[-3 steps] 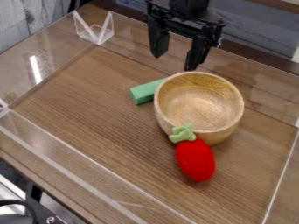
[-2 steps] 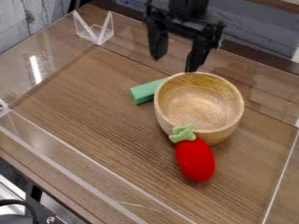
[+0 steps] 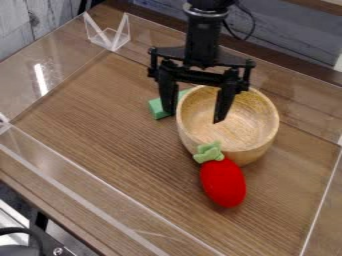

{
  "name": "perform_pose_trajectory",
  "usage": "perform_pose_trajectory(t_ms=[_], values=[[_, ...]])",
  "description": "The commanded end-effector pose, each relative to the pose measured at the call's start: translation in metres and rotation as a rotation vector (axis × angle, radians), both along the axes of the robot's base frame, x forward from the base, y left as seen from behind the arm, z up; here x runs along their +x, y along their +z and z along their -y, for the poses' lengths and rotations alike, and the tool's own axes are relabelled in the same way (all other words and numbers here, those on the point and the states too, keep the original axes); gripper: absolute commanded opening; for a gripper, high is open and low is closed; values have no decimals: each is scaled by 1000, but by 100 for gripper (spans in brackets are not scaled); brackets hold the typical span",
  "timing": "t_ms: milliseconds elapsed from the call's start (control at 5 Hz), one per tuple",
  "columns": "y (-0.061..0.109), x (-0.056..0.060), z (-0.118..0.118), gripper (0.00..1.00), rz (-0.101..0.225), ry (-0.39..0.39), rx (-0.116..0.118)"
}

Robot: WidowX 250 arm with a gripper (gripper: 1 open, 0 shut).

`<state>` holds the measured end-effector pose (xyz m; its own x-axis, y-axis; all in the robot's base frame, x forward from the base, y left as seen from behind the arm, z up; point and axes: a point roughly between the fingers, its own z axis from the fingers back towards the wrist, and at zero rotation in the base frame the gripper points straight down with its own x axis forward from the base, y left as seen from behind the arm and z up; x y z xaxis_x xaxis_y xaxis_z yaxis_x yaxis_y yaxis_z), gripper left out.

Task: Move the red object to the left side of the table

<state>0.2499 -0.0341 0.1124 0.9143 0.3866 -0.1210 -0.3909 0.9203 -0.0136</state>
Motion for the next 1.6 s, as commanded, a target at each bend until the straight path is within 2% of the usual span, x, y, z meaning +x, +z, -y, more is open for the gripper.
perform_pose_trajectory(t_ms=[0, 400, 600, 800, 1200, 1400], values=[[11, -12, 11, 100, 67, 180, -7], [6, -30, 31, 100, 101, 532, -35], [-8, -25, 31, 100, 107, 634, -49], [-22, -19, 30, 100, 109, 682, -57], [-27, -8, 34, 100, 96, 773, -77], [-40, -16, 39, 100, 85, 794, -86]])
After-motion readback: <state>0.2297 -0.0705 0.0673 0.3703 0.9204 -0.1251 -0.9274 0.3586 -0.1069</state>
